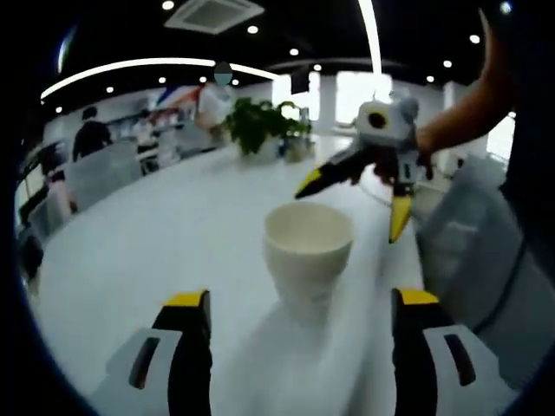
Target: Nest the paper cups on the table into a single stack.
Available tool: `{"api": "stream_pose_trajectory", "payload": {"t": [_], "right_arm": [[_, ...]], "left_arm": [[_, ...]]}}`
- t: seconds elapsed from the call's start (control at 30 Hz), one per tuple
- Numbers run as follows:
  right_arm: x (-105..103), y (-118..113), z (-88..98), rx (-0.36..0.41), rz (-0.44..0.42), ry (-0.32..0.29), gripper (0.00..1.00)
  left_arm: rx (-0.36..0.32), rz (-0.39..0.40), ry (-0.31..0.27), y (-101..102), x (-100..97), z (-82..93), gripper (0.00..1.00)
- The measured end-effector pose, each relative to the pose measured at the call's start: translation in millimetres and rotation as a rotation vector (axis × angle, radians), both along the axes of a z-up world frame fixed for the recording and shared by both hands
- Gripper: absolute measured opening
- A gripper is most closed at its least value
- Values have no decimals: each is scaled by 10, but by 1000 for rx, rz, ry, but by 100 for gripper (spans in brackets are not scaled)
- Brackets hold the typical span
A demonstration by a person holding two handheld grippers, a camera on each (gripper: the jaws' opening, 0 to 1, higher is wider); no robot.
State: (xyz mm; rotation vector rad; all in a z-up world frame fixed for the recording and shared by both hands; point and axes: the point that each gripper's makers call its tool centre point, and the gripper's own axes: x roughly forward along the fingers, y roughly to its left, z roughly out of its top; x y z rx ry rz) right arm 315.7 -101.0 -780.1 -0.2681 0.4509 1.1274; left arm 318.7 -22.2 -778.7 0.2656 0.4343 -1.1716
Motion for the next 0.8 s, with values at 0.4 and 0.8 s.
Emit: {"api": "stream_pose_trajectory", "payload": {"t": [0.4, 0.8], "right_arm": [[-1, 270, -243, -57, 127, 50, 57], [19, 402, -358, -94, 168, 51, 43]], "left_arm": [[60, -94, -2, -179, 37, -205, 58], [95, -149, -6, -254, 92, -264, 47]]}}
